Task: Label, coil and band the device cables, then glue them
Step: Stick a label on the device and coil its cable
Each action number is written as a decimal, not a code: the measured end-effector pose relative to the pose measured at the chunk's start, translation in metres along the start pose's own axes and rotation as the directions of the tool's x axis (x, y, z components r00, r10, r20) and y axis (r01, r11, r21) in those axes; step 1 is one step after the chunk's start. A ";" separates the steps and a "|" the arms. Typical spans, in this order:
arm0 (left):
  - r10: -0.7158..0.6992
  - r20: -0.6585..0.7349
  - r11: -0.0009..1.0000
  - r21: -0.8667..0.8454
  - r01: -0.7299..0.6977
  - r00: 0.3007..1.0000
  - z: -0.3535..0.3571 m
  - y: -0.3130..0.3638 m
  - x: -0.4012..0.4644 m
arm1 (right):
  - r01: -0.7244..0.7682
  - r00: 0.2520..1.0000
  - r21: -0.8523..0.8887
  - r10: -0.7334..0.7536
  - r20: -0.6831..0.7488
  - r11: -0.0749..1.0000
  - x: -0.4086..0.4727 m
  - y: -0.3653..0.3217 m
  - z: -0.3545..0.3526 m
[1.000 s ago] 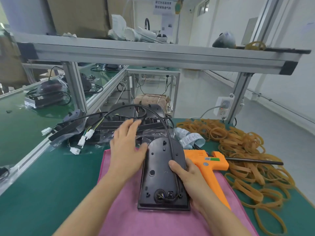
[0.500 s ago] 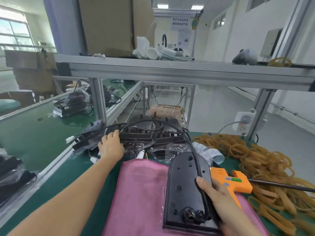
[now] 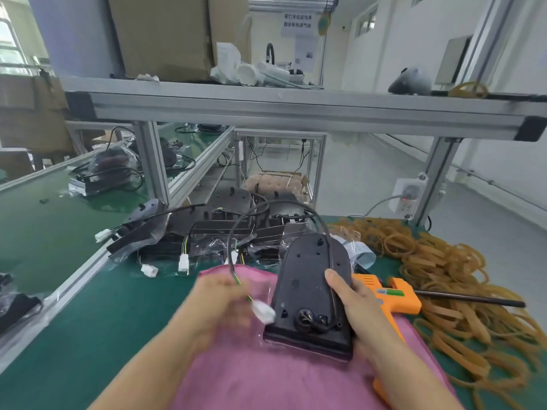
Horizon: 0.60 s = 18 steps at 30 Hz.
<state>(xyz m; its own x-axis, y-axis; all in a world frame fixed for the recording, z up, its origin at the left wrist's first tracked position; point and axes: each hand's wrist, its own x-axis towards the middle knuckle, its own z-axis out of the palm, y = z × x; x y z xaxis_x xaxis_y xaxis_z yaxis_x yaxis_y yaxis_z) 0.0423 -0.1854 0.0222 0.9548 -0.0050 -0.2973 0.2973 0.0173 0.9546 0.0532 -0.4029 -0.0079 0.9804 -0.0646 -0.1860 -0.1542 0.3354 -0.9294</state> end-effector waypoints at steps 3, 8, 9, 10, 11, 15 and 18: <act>-0.069 0.067 0.868 0.496 0.026 0.995 0.000 -0.024 -0.019 | 0.006 1.000 -0.095 -0.005 0.007 0.995 0.009 -0.007 -0.004; 0.579 0.050 0.313 0.908 -0.279 0.814 -0.003 0.010 -0.001 | 0.027 0.998 -0.262 -0.010 0.064 0.965 0.011 -0.007 -0.005; 0.673 0.090 0.312 0.866 -0.392 0.735 0.000 0.019 0.008 | 0.025 0.997 -0.266 -0.006 0.072 0.964 0.011 -0.007 -0.004; 0.725 0.134 0.274 0.844 -0.462 0.676 0.003 0.027 0.019 | 0.023 0.997 -0.267 -0.002 0.077 0.963 0.010 -0.006 -0.003; 0.741 0.213 0.193 0.840 -0.506 0.636 0.007 0.034 0.031 | 0.023 0.996 -0.267 -0.001 0.084 0.963 0.009 -0.007 -0.003; 0.616 0.409 -0.055 0.875 -0.481 0.673 0.025 0.051 0.073 | 0.052 0.987 -0.271 -0.007 0.162 0.961 0.007 -0.010 -0.006; 0.539 0.462 0.004 0.835 -0.551 0.704 0.029 0.052 0.087 | 0.071 0.981 -0.269 -0.018 0.193 0.960 0.006 -0.008 -0.009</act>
<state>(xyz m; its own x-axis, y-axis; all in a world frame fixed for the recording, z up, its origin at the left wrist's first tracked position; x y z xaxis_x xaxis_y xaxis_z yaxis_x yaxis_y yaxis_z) 0.1411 -0.2144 0.0460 0.8328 -0.4561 0.3138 -0.5244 -0.8316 0.1829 0.0597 -0.4146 -0.0042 0.9883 0.1118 -0.1040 -0.1116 0.0644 -0.9917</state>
